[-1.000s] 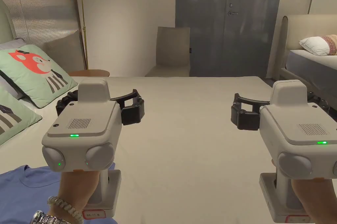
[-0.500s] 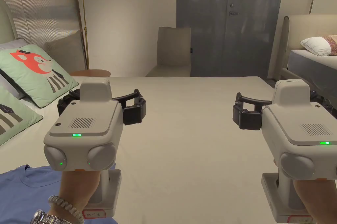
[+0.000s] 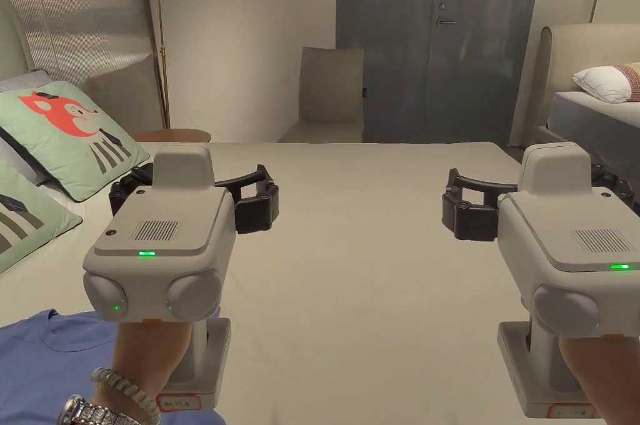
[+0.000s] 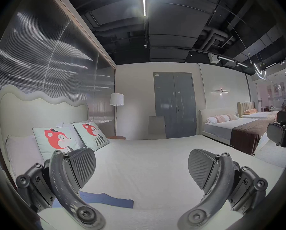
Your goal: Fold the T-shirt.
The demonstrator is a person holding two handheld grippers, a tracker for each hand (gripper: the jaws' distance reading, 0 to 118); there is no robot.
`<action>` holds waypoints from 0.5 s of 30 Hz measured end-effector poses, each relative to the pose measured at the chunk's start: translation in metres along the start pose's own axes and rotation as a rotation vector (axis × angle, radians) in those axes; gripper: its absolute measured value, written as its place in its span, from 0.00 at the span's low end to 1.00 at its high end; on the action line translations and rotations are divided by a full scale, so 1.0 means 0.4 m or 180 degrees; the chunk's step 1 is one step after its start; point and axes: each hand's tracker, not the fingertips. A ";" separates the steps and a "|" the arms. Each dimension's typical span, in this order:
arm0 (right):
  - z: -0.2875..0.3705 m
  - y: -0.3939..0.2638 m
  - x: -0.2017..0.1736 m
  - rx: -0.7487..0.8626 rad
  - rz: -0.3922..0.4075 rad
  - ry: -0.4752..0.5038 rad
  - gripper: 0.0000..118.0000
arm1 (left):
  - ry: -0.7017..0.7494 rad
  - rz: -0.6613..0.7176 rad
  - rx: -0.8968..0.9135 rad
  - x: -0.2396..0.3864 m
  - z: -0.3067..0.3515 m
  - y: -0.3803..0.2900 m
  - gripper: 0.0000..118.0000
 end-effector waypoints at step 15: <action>0.003 0.004 -0.002 0.0009 0.0017 0.0003 1.00 | 0.0007 0.0026 0.0003 0.002 0.003 -0.002 0.94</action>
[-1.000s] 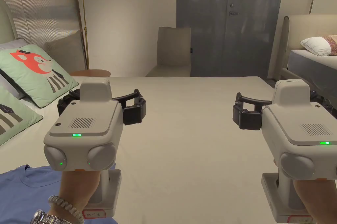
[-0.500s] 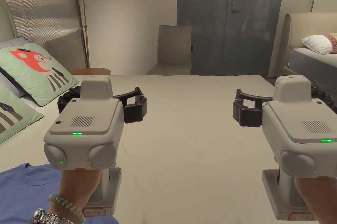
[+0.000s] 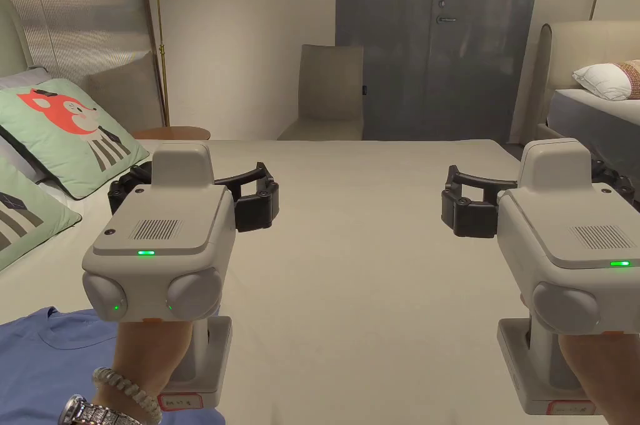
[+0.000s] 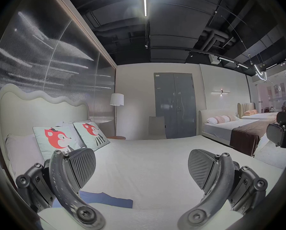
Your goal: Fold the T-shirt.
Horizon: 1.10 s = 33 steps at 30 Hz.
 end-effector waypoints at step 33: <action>0.000 0.003 -0.003 0.0023 0.0043 -0.0004 1.00 | 0.0011 -0.0010 0.0042 0.005 0.006 0.006 0.94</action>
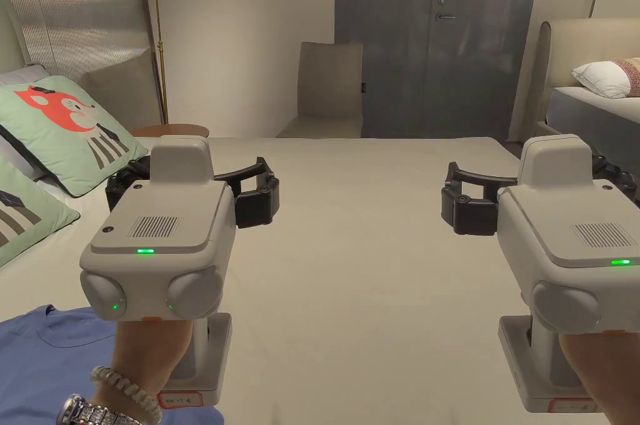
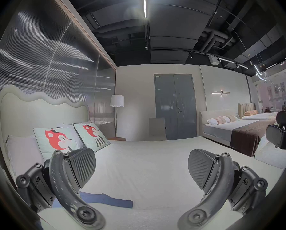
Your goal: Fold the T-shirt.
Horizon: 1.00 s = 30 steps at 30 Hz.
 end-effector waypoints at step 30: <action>0.007 -0.012 -0.012 -0.0049 0.0077 0.0005 0.01 | -0.0021 -0.0057 0.0025 0.024 0.014 0.003 0.01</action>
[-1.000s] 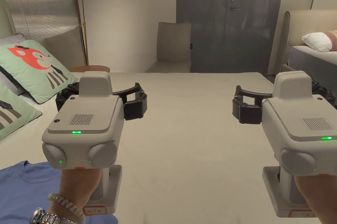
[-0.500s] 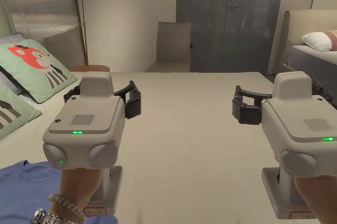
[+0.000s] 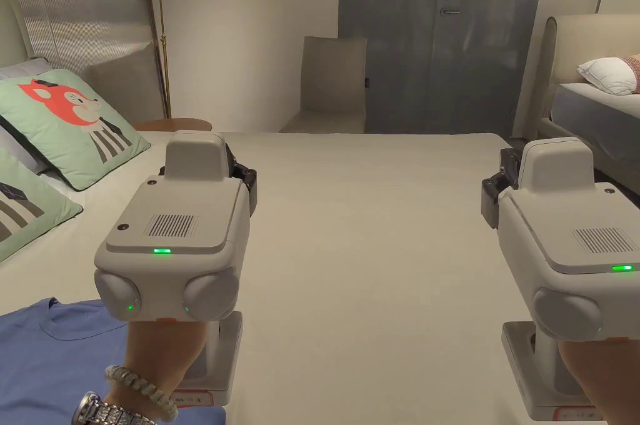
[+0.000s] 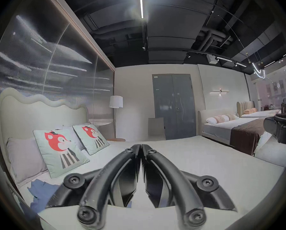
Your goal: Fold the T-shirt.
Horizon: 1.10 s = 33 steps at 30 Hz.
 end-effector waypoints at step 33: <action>-0.171 -0.084 -0.475 -0.0224 0.0066 0.1273 0.01 | 0.0412 0.0215 -0.1942 -0.386 -0.095 -0.274 0.09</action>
